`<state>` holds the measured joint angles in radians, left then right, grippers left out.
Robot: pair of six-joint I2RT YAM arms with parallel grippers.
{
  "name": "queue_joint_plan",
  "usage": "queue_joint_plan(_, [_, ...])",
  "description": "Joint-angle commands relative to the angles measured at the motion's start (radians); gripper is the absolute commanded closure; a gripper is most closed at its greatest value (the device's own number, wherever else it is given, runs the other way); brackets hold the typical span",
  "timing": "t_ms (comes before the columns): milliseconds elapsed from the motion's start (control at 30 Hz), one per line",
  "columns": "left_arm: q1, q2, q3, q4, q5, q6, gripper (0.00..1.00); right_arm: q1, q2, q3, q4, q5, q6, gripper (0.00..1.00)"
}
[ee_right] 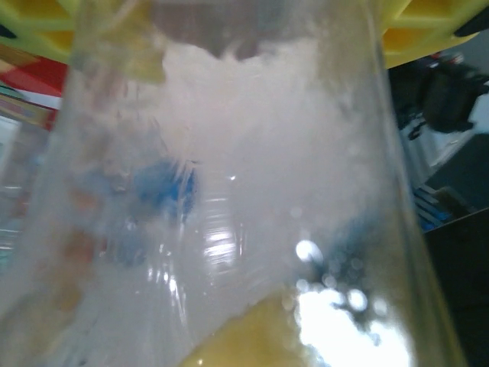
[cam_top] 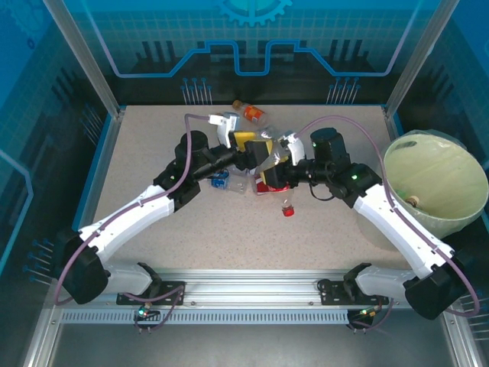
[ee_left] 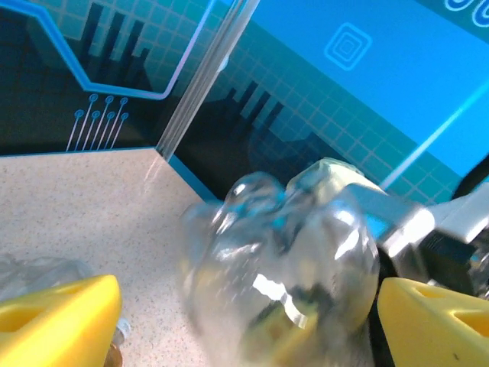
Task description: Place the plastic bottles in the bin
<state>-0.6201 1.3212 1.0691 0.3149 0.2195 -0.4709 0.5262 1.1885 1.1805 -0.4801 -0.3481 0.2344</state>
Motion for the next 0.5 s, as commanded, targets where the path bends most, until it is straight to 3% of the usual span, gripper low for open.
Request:
queue_joint_plan(0, [-0.001, -0.046, 0.011, -0.016, -0.053, 0.009, 0.04, -0.018, -0.062, 0.066, -0.089, 0.171, -0.041, 0.60])
queue_joint_plan(467, [0.002, -0.085, -0.054, -0.062, -0.234, -0.015, 0.01, -0.145, -0.279, 0.169, -0.137, 0.622, -0.055, 0.67])
